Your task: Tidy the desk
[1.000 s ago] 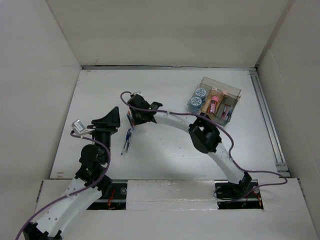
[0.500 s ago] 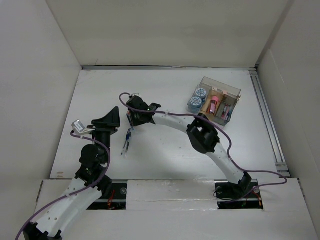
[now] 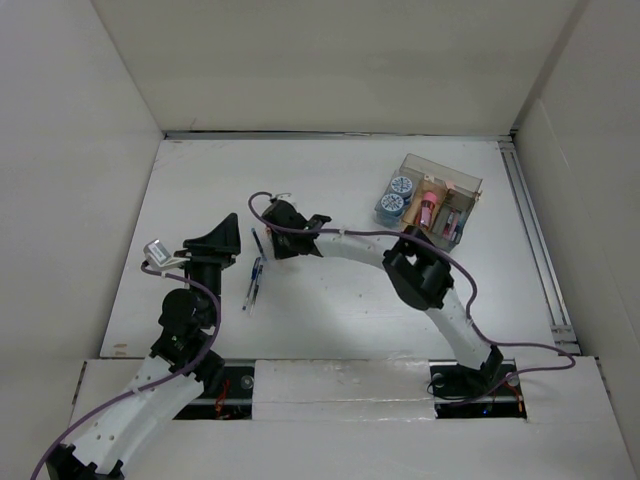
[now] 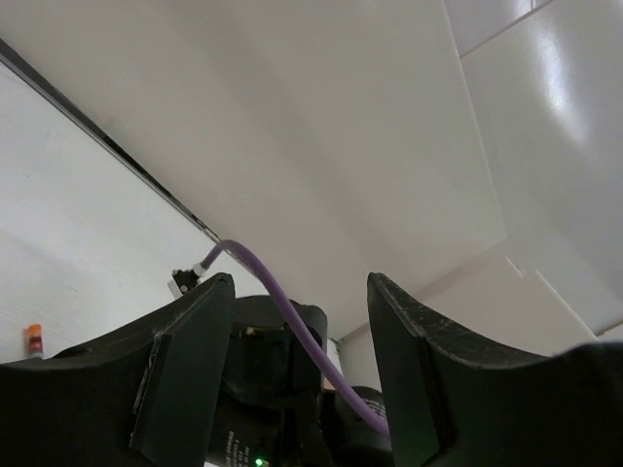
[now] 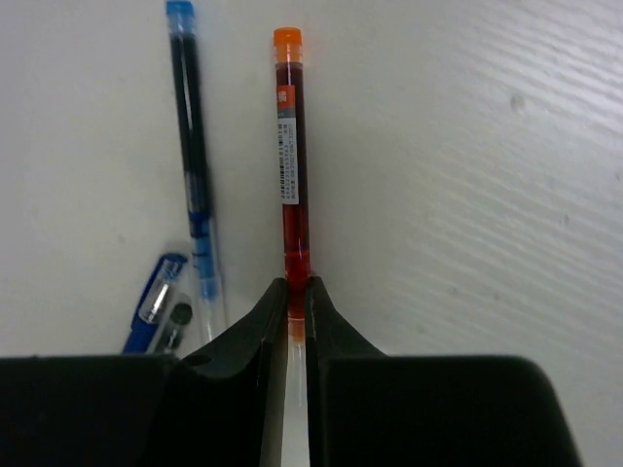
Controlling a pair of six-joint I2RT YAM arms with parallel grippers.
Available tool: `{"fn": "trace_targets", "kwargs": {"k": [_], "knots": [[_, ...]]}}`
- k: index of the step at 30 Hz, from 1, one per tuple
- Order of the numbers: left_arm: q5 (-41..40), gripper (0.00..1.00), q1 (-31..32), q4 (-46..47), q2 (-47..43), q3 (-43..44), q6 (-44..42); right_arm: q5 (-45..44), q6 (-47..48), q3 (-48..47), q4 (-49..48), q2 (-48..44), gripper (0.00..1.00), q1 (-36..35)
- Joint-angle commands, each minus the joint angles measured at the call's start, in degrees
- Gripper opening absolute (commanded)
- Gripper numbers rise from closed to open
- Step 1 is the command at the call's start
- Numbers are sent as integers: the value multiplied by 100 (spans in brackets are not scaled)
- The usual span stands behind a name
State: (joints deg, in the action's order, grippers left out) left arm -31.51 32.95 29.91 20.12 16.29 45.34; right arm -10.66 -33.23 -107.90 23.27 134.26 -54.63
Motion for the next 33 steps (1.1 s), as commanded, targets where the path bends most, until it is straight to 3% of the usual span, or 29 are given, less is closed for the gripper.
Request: {"fn": "trace_targets", "kwargs": {"k": [1,2,7,9,13,22,28,33], "knots": [[13,53,19,164,36,-21,-69,-165,-166,637,-129,-513,0,-65],[4,53,19,155,45,-12,-61,-113,-218,1186,-504,-1010,0,-65],[4,53,19,173,97,-30,-96,160,-315,1920,-1200,-1936,0,-12],[39,53,19,191,185,5,-104,152,-324,2053,-1289,-2514,0,49],[232,55,19,322,483,110,-253,-59,-315,3280,-1439,-3632,0,522],[1322,55,19,173,2135,997,-737,-779,-236,5260,-1246,-5636,0,2912],[1613,55,19,208,2646,1157,-887,-545,-245,5894,-1553,-5911,0,4475],[1631,55,19,349,2602,1069,-896,-174,-254,5719,-1764,-5455,0,4997]]}}
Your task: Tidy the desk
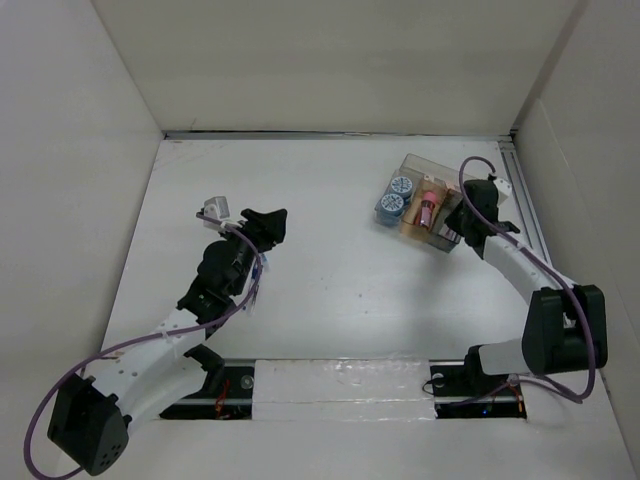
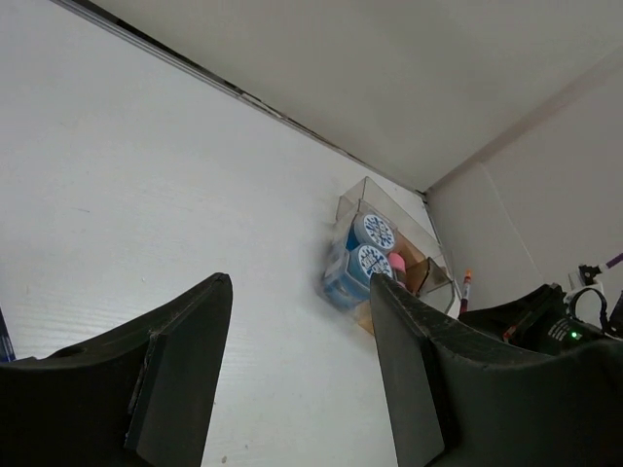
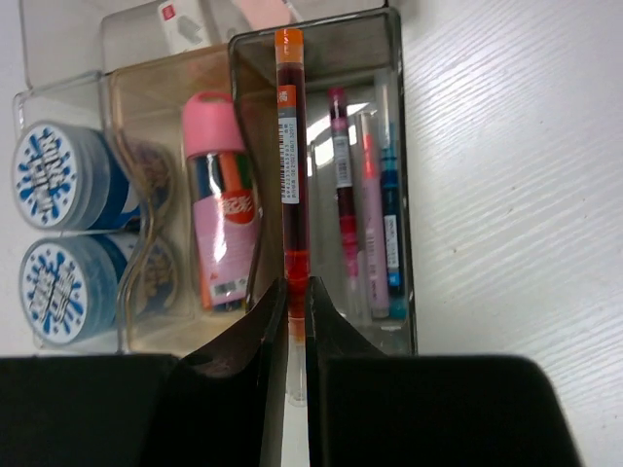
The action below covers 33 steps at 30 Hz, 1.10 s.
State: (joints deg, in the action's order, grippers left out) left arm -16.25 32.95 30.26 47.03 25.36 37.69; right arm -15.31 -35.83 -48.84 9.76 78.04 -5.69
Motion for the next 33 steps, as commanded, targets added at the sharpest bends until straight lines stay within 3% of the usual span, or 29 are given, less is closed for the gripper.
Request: {"fn": "trace_targets", "kwargs": {"k": [1,5,8,12,15,17,19,20,21,23,25,29,33], "knots": [[78,55,19,322,-88,136,-131,240,6,-283,-422,237,0,156],[96,55,19,305,-88,162,-131,248,-37,-381,-466,493,0,271],[52,55,19,358,-62,127,-122,257,-73,-433,-563,607,8,323],[105,55,19,314,-36,153,-130,108,-64,-548,-484,538,48,166],[-9,55,19,332,-88,109,-113,-200,41,-539,-458,230,61,-202],[-115,55,19,296,-237,83,-52,-183,68,-530,-466,54,59,-520],[-412,54,19,348,-552,-92,114,-51,103,-425,-606,45,44,-1236],[-553,53,19,384,-702,-189,168,-112,94,-433,-668,149,34,-1511],[-694,52,19,384,-878,-364,229,-60,94,-477,-694,263,12,-1775],[-992,47,19,366,-1403,-514,404,-7,129,-792,-677,614,1,-2581],[-1204,43,19,401,-1887,-734,475,-129,147,-1483,-319,1299,0,-3111],[-1451,7,19,156,-2364,-788,616,-253,427,-2792,-10,2433,0,-4463],[-1495,1,19,-46,-2566,-613,713,-218,630,-4359,744,3628,0,-5028]]}}
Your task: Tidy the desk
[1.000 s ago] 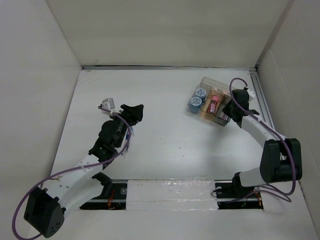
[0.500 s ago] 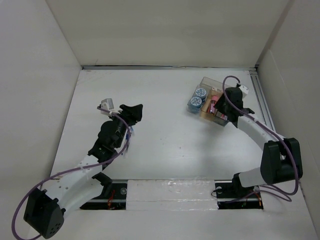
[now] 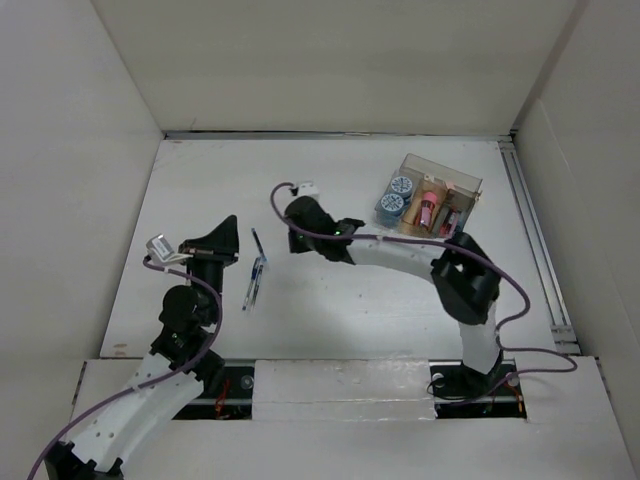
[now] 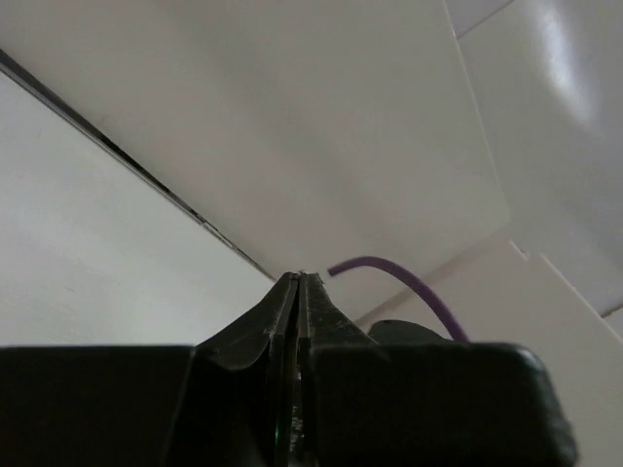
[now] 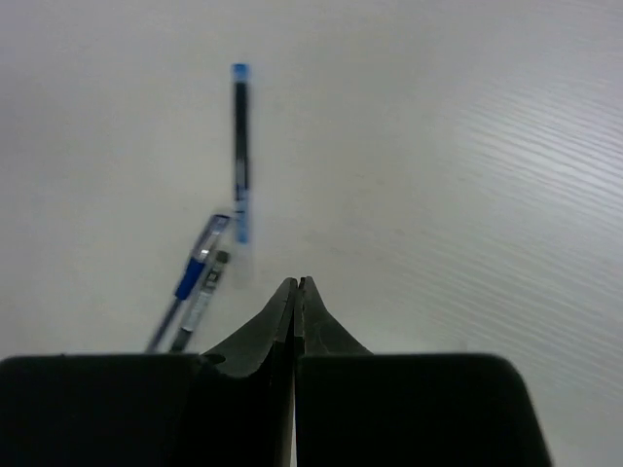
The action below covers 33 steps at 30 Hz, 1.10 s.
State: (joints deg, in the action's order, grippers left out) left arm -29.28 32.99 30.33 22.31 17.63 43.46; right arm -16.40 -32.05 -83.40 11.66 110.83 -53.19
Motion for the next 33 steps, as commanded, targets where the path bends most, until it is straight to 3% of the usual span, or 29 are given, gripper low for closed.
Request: {"fn": "trace_targets", "kwargs": {"k": [1,2,3,6,9,15,21,28,32,33], "knots": [[-201,2,14,-201,-147,223,154,-74,261,-1185,652,796,1,-332],[-201,5,14,-272,-191,258,171,-47,296,-1458,732,1009,8,-332],[-210,8,14,-308,-261,294,197,-47,322,-1956,906,1211,27,-402],[-210,22,14,-299,-569,206,294,119,349,-2853,1205,1906,50,-403],[-210,25,14,-255,-868,110,277,164,314,-3497,1496,2469,53,-403],[-297,27,14,-316,-1157,92,198,68,95,-4842,1997,3303,48,-351],[-781,31,14,-448,-1535,-31,189,181,-20,-4827,2024,3525,38,-350],[-1089,38,14,-589,-1624,-102,330,173,-143,-4537,2042,3516,36,-350],[-1045,39,14,-589,-1484,-66,321,68,-310,-4010,1832,3236,19,-350],[-1045,39,14,-581,-1483,-93,312,15,-371,-3853,1779,3052,11,-350]]}}
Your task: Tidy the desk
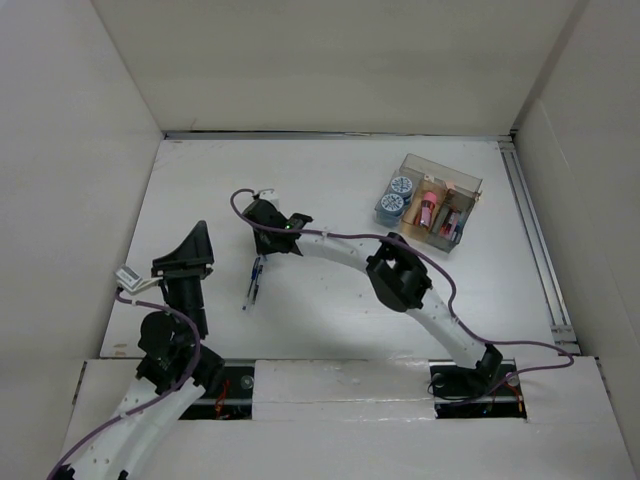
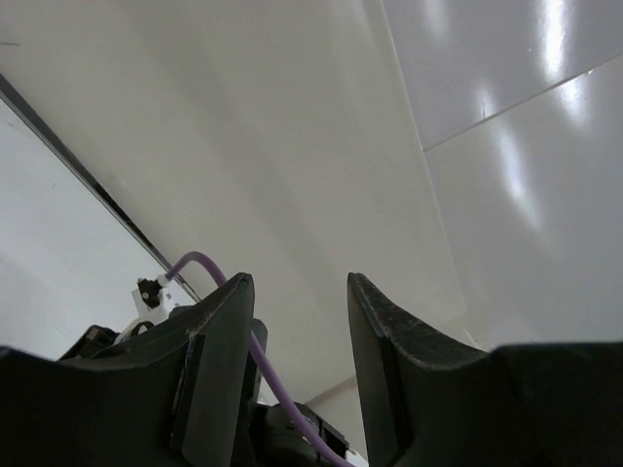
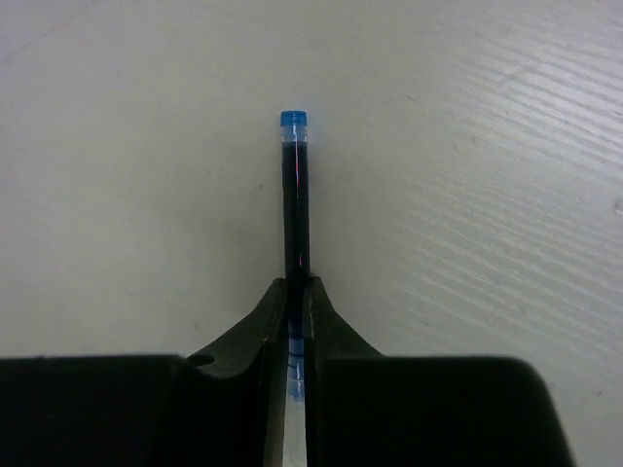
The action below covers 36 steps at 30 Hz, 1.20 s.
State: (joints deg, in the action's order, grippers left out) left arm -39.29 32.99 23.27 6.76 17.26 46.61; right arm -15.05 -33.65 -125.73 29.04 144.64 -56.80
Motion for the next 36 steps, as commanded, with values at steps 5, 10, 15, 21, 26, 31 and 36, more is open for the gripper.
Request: {"fn": "trace_targets", "kwargs": {"k": [5,10,15,21,26,31,36], "knots": [[-35,44,14,187,193,-91,-29,-473,-405,1339,-257,-1103,0,81],[0,46,14,275,360,-82,-99,-446,-354,2684,-1222,-2166,0,432],[430,50,14,546,869,-117,-222,-911,-203,3800,-1682,-3844,0,765],[1344,54,14,881,2152,225,-319,-773,-423,5882,-1918,-5758,0,2530],[1959,54,14,1390,2909,164,-275,-437,-432,6895,-2060,-6544,0,3832],[2337,54,14,1584,3304,182,-249,-210,-458,7203,-2235,-6633,0,4816],[2391,54,14,1734,3700,251,-293,55,-380,7265,-2508,-6335,0,5274]]}}
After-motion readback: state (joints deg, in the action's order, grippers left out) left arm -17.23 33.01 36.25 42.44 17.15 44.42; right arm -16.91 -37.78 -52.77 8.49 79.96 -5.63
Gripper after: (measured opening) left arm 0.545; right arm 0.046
